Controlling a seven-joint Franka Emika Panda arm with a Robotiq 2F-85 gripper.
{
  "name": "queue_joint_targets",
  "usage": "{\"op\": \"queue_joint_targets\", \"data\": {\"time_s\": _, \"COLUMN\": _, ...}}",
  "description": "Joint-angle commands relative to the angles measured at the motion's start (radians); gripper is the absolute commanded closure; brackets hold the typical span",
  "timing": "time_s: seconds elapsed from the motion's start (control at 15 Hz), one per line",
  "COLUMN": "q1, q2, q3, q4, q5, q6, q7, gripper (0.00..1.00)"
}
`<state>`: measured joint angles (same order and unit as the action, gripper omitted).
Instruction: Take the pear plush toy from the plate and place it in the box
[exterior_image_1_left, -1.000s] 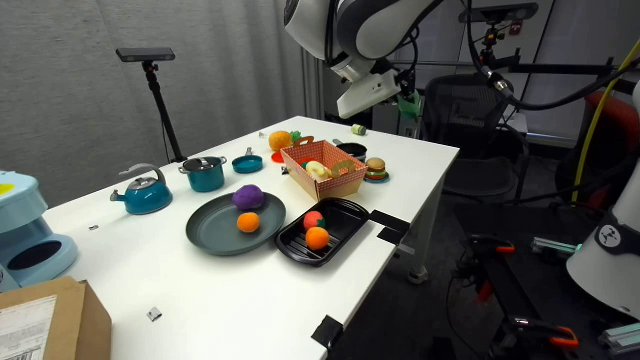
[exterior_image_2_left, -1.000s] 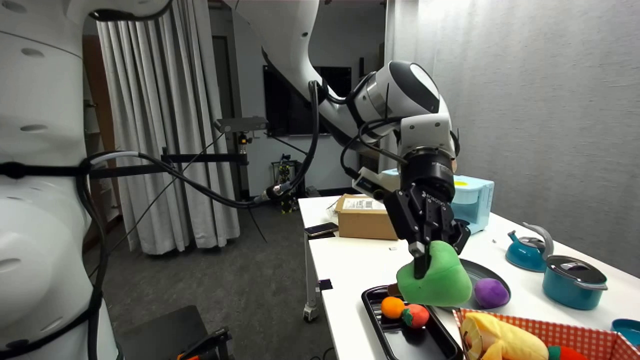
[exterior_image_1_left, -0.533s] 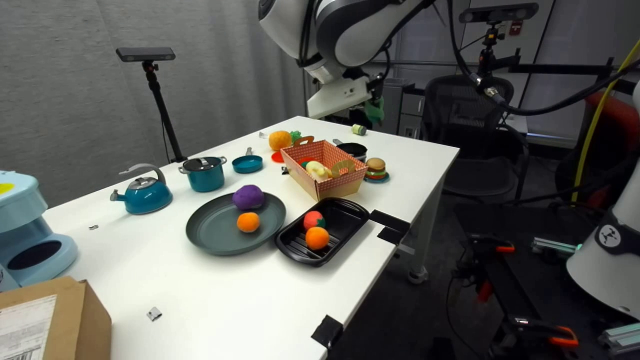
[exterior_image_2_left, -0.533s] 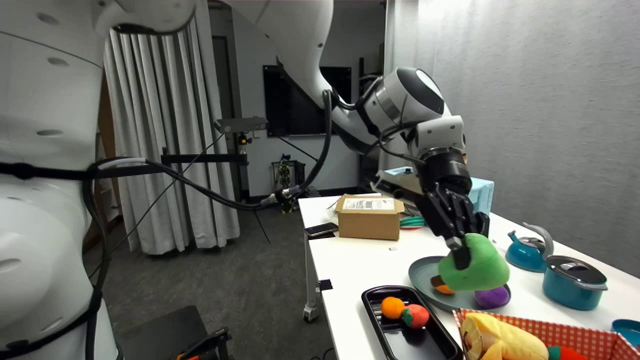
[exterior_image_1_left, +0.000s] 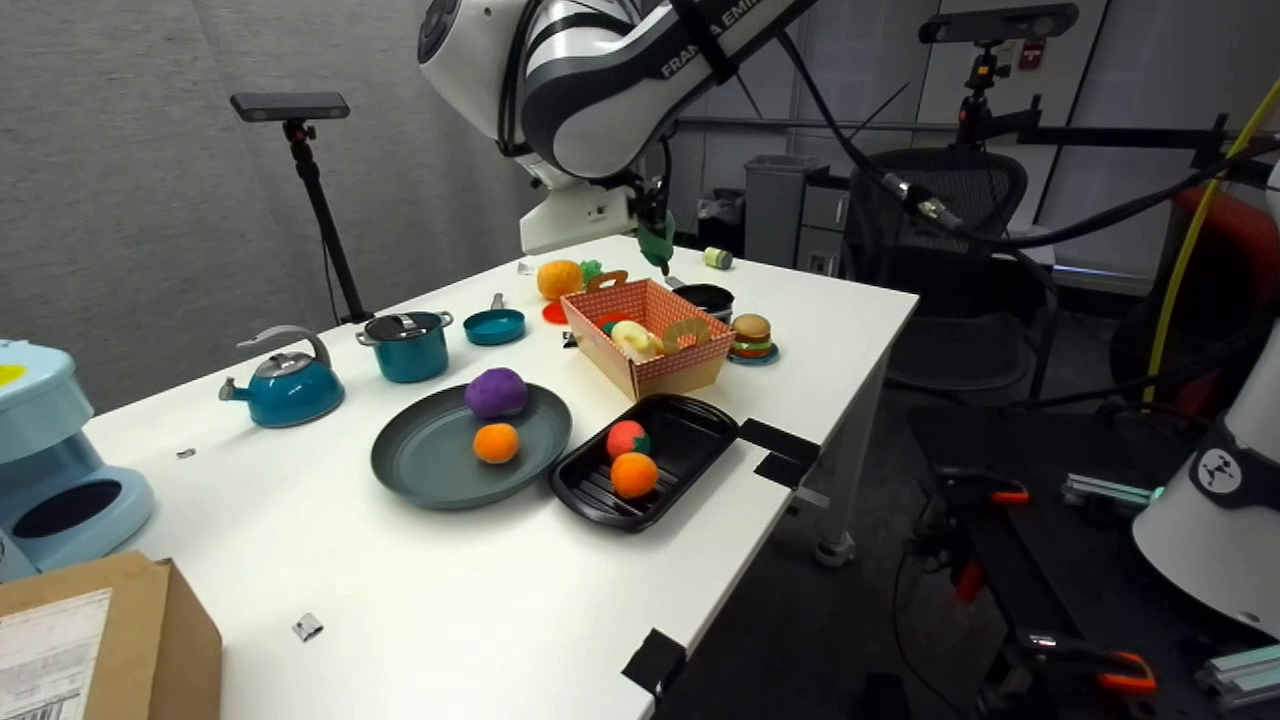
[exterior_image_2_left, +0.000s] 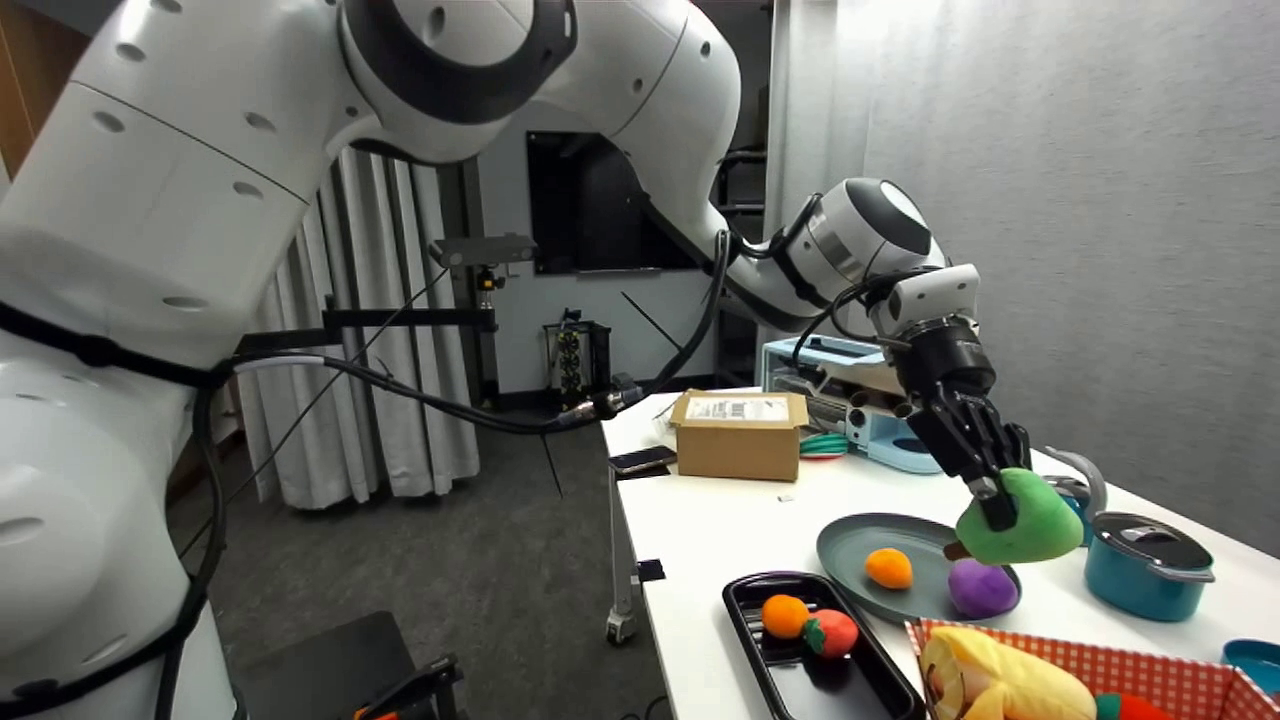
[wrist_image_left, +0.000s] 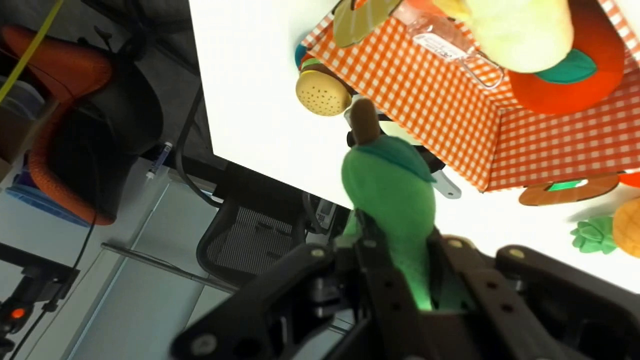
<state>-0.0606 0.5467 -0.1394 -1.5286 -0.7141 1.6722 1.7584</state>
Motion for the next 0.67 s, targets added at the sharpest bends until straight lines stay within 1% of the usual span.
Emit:
{"op": "queue_joint_targets", "data": {"time_s": 0.0, "q1": -0.001, "q2": 0.071, "q3": -0.016, "q4": 0.112, "q5": 0.042, "q6": -0.017, "q7": -0.046, "gripper": 0.95}}
{"op": "queue_joint_targets", "data": {"time_s": 0.13, "q1": -0.002, "q2": 0.086, "q3": -0.021, "q4": 0.131, "q5": 0.058, "q6": -0.021, "q7": -0.054, "gripper": 0.95}}
{"op": "queue_joint_targets", "data": {"time_s": 0.2, "q1": -0.003, "q2": 0.095, "q3": -0.023, "q4": 0.139, "q5": 0.066, "q6": -0.023, "q7": -0.065, "gripper": 0.72}}
{"op": "queue_joint_targets", "data": {"time_s": 0.27, "q1": -0.003, "q2": 0.1, "q3": -0.025, "q4": 0.146, "q5": 0.075, "q6": -0.024, "q7": -0.077, "gripper": 0.55}}
{"op": "queue_joint_targets", "data": {"time_s": 0.4, "q1": -0.004, "q2": 0.116, "q3": -0.029, "q4": 0.159, "q5": 0.095, "q6": -0.021, "q7": -0.103, "gripper": 0.42}}
{"op": "queue_joint_targets", "data": {"time_s": 0.47, "q1": -0.004, "q2": 0.121, "q3": -0.03, "q4": 0.164, "q5": 0.103, "q6": -0.019, "q7": -0.115, "gripper": 0.33}}
{"op": "queue_joint_targets", "data": {"time_s": 0.6, "q1": 0.0, "q2": 0.131, "q3": -0.035, "q4": 0.174, "q5": 0.115, "q6": -0.021, "q7": -0.135, "gripper": 0.19}}
